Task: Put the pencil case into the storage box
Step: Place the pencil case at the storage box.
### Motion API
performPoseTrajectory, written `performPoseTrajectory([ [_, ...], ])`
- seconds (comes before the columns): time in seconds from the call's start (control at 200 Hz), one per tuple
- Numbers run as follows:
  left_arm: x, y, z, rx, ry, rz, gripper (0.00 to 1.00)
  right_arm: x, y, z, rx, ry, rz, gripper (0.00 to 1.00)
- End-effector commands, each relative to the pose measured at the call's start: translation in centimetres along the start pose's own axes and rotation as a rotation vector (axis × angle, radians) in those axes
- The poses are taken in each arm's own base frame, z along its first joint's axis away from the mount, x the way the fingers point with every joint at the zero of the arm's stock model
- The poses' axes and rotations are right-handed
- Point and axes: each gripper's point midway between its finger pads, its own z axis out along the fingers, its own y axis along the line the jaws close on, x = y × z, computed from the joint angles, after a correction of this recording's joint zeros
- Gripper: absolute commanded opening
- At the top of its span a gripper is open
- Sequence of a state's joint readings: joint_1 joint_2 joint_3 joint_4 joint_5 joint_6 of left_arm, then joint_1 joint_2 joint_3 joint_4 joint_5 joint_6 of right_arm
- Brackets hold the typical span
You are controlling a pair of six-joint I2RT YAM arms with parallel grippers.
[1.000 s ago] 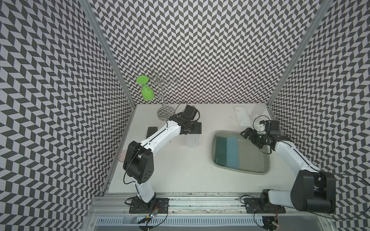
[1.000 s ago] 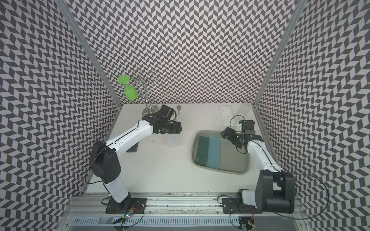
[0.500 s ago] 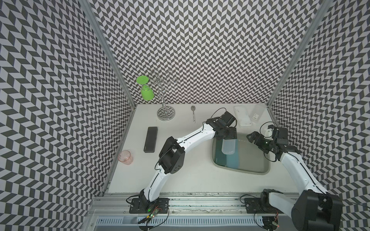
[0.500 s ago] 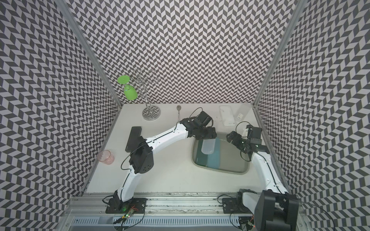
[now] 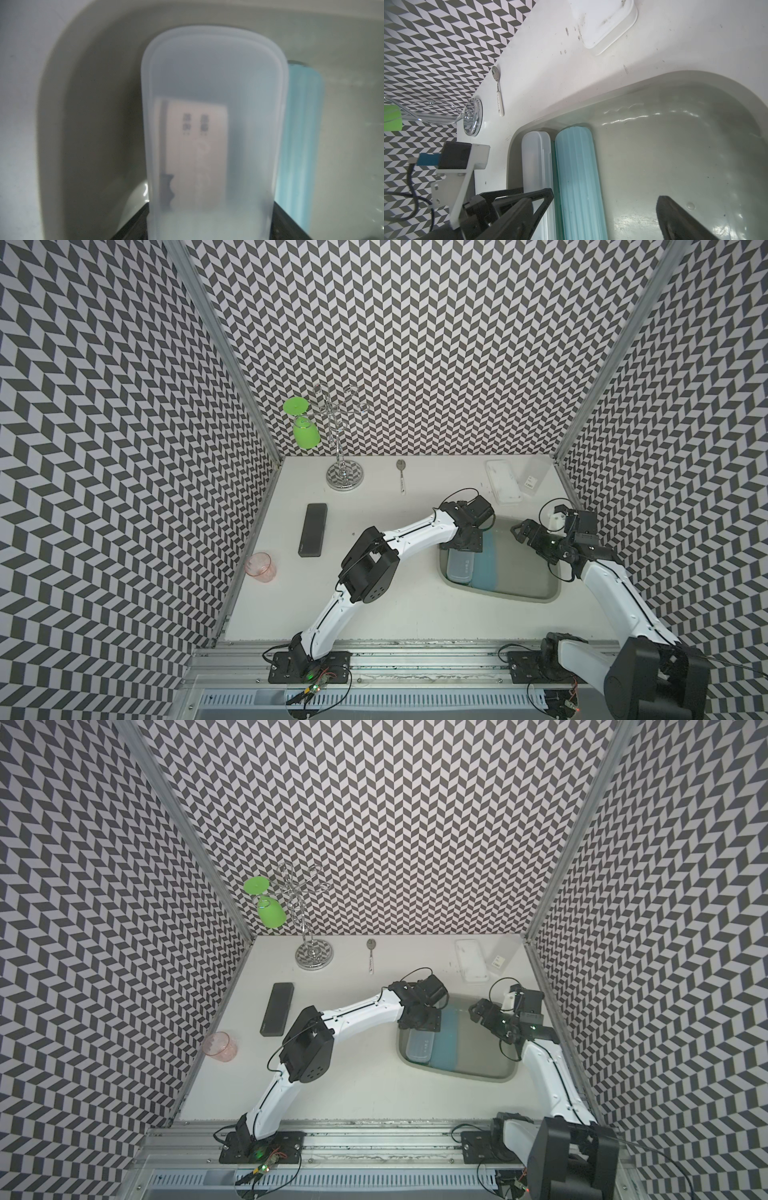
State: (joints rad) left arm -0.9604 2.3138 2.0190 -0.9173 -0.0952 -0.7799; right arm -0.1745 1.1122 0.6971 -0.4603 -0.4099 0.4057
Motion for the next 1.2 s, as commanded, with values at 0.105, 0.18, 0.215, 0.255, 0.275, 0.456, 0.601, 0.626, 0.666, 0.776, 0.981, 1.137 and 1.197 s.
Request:
performPoseTrajectory([
  [0.105,-1.6,0.9,-1.2,-0.054,-0.064,0.009,0.72,-0.1,0.1,0.0,-0.018,-0.013,-0.038,0.97],
  [0.18,-1.6,0.9,-1.3,-0.059,-0.065,0.010,0.76,0.0,0.1,-0.1,-0.017,-0.011,-0.039,0.97],
  [0.215,-1.6,1.0,-1.4,-0.063,-0.066,0.008,0.79,0.0,0.0,-0.1,-0.014,-0.010,-0.039,0.97],
  [0.255,-1.7,1.1,-1.5,-0.069,-0.070,0.008,0.82,0.1,0.0,-0.1,-0.016,-0.009,-0.040,0.97],
  [0.275,-1.7,1.2,-1.7,-0.071,-0.073,0.007,0.84,0.1,0.0,-0.1,-0.016,-0.009,-0.039,0.97],
  [0.456,-2.4,1.5,-3.3,-0.090,-0.103,0.009,1.00,0.6,0.1,0.3,-0.038,0.008,-0.039,0.97],
  [0.601,-3.5,1.2,-5.5,-0.074,-0.143,0.002,1.00,1.0,0.2,0.5,-0.051,0.022,-0.036,0.97],
  [0.626,-3.7,1.1,-6.1,-0.070,-0.153,0.000,1.00,1.1,0.2,0.6,-0.056,0.026,-0.035,0.97],
  [0.666,-4.2,1.0,-7.1,-0.064,-0.175,-0.005,1.00,1.2,0.3,0.7,-0.063,0.031,-0.032,0.97],
  [0.776,-6.2,1.7,-10.7,-0.069,-0.252,-0.006,1.00,1.6,0.3,1.1,-0.079,0.047,-0.014,0.97],
  [0.981,-9.8,9.4,-15.4,-0.163,-0.335,0.047,1.00,2.9,0.3,2.0,-0.109,0.085,0.024,0.97],
  [1.137,-10.5,21.6,-16.4,-0.301,-0.353,0.015,1.00,3.5,1.0,2.7,-0.107,0.112,0.011,0.97],
  [1.197,-10.0,26.8,-16.4,-0.349,-0.350,-0.016,1.00,3.6,1.4,2.9,-0.109,0.119,0.005,0.97],
])
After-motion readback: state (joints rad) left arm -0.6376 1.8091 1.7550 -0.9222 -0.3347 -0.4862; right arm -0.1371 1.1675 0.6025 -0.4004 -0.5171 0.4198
